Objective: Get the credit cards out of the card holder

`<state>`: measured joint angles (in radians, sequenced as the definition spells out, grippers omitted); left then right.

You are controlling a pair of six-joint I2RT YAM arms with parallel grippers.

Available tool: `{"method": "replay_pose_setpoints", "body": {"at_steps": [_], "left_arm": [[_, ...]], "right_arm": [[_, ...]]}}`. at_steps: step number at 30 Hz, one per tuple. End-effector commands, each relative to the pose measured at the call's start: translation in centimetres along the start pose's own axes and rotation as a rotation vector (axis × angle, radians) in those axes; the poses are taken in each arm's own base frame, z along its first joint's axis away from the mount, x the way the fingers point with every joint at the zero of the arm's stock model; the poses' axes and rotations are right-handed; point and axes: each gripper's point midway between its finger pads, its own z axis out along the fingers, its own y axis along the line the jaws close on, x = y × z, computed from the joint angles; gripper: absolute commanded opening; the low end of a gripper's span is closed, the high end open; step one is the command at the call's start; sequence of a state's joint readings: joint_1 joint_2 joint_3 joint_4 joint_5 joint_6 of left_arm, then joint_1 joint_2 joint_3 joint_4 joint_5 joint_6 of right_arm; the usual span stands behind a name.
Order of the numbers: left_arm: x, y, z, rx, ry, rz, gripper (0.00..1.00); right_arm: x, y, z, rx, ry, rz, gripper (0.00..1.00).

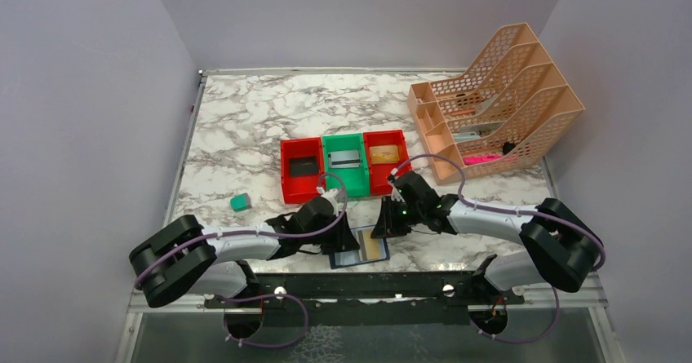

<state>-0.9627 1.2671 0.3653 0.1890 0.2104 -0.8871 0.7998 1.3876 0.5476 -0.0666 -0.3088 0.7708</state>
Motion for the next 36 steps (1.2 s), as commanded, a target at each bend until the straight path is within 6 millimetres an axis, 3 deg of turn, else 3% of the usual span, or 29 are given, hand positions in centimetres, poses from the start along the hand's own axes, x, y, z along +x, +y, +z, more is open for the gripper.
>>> {"method": "replay_pose_setpoints", "body": {"at_steps": [1, 13, 24, 36], "left_arm": [[-0.3, 0.8, 0.5, 0.002, -0.076, -0.095, 0.29], [-0.3, -0.7, 1.0, 0.095, -0.076, -0.129, 0.25], [-0.6, -0.8, 0.4, 0.108, -0.109, -0.125, 0.0], [-0.4, 0.2, -0.3, 0.074, -0.127, -0.103, 0.0]], "right_arm": [[2.5, -2.4, 0.4, 0.068, 0.067, 0.024, 0.24], [2.9, -2.6, 0.6, 0.058, 0.078, 0.027, 0.22], [2.7, -3.6, 0.7, 0.119, 0.065, 0.041, 0.2], [2.4, -4.3, 0.8, 0.163, 0.055, 0.053, 0.14]]}}
